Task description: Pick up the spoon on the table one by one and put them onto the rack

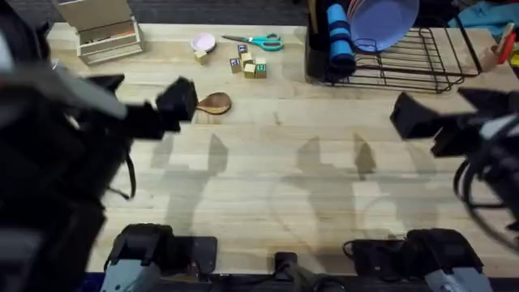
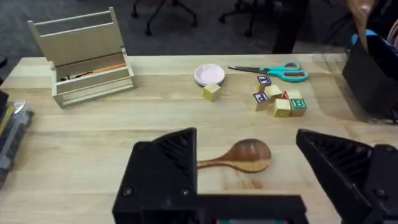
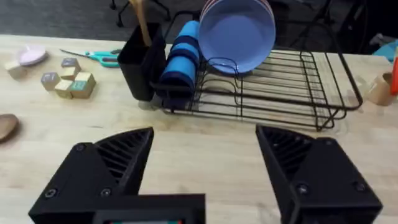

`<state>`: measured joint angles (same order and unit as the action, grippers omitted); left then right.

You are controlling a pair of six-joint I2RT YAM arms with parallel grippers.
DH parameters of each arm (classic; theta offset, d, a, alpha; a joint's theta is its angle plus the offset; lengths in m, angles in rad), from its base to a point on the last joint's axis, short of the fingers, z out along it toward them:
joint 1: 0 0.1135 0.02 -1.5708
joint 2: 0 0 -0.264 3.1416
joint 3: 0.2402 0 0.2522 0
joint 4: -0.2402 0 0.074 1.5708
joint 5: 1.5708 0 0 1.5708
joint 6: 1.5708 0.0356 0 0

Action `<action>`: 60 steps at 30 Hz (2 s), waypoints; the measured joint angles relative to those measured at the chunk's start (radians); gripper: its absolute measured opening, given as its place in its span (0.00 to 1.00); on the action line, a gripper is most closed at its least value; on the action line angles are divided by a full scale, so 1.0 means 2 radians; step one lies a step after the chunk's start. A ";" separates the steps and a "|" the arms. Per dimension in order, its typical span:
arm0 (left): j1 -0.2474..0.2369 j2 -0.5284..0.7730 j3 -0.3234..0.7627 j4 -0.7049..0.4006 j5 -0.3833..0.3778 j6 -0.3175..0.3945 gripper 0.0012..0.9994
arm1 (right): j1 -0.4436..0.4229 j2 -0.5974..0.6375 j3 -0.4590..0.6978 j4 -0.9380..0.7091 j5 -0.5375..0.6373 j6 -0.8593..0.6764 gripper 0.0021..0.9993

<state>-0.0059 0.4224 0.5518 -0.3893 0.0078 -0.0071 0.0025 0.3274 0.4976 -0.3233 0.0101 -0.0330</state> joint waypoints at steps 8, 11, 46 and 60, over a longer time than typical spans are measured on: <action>0.000 0.182 0.170 -0.060 0.000 0.012 0.99 | 0.000 0.164 0.139 -0.009 -0.002 0.000 1.00; 0.000 0.264 0.267 -0.139 0.000 0.015 0.99 | 0.000 0.234 0.204 -0.008 -0.003 0.000 1.00; 0.112 0.444 0.334 -0.242 0.114 0.406 0.99 | 0.001 0.286 0.232 -0.026 -0.017 0.000 1.00; 0.112 0.569 0.334 -0.240 0.130 0.455 0.99 | 0.001 0.286 0.232 -0.026 -0.017 0.000 1.00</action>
<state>0.2176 1.5607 1.2205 -0.8695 0.2680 0.9028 0.0036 0.8986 0.9623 -0.3752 -0.0235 -0.0323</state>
